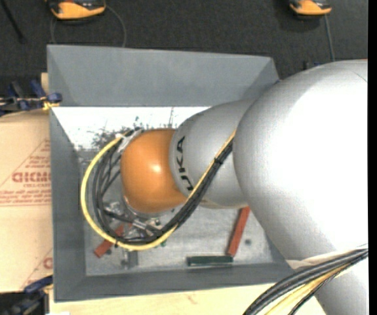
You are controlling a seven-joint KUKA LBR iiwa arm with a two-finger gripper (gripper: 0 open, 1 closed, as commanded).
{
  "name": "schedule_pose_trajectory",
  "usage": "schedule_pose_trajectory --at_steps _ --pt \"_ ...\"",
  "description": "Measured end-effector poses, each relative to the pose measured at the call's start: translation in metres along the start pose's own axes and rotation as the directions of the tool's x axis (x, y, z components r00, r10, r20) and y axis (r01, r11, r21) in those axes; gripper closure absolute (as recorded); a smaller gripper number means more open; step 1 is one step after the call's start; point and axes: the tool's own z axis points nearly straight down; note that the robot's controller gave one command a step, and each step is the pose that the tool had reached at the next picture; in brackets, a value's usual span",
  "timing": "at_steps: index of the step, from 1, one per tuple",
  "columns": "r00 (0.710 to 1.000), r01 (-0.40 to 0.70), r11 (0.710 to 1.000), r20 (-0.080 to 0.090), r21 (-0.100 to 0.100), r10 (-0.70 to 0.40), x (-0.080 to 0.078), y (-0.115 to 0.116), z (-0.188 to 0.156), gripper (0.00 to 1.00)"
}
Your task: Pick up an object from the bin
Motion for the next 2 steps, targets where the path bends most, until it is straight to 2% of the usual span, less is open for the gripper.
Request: schedule_pose_trajectory --at_steps 1,2 --pt "1.0 -0.005 1.0 0.003 -0.001 0.005 -0.001 -0.001 -0.001 1.0" --pt "0.979 0.204 0.979 0.012 0.004 -0.204 -0.026 0.002 -0.155 1.0"
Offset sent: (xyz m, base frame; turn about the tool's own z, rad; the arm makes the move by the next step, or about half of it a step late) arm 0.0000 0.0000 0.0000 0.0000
